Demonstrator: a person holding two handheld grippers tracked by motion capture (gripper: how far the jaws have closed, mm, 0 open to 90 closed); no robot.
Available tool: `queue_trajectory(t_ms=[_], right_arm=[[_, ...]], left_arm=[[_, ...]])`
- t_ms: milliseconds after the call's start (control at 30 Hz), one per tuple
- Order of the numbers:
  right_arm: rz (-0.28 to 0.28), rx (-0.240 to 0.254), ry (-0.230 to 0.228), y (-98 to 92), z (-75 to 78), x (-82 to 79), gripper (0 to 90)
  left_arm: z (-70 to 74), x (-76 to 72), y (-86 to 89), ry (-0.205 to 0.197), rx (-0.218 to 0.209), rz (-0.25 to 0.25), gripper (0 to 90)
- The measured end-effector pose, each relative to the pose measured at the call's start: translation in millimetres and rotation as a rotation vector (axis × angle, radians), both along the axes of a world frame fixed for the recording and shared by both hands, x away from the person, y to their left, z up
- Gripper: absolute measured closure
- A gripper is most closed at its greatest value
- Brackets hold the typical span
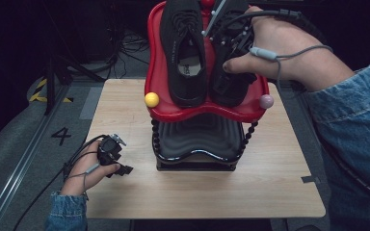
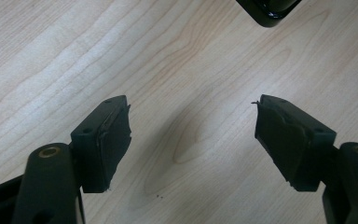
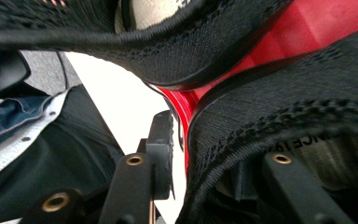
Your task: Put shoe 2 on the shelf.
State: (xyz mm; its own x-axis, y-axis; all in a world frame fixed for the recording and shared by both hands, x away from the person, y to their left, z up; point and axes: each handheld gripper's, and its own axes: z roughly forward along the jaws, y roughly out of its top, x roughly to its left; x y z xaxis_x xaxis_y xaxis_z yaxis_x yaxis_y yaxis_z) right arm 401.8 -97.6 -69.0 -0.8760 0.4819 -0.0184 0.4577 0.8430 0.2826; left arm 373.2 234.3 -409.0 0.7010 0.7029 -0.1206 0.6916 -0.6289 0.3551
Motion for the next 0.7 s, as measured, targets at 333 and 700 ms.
queue_trajectory(t_ms=[333, 700], right_arm=[[-0.019, 0.050, -0.039, -9.8, 21.5, -5.7, 60.0], [0.009, 0.113, -0.134, -25.5, 44.8, -22.8, 57.6]], left_arm=[[-1.7, -2.0, 0.6, 0.014, 0.000, 0.004, 27.0], [-2.3, -3.4, 1.3, 0.011, 0.002, 0.003, 26.8]])
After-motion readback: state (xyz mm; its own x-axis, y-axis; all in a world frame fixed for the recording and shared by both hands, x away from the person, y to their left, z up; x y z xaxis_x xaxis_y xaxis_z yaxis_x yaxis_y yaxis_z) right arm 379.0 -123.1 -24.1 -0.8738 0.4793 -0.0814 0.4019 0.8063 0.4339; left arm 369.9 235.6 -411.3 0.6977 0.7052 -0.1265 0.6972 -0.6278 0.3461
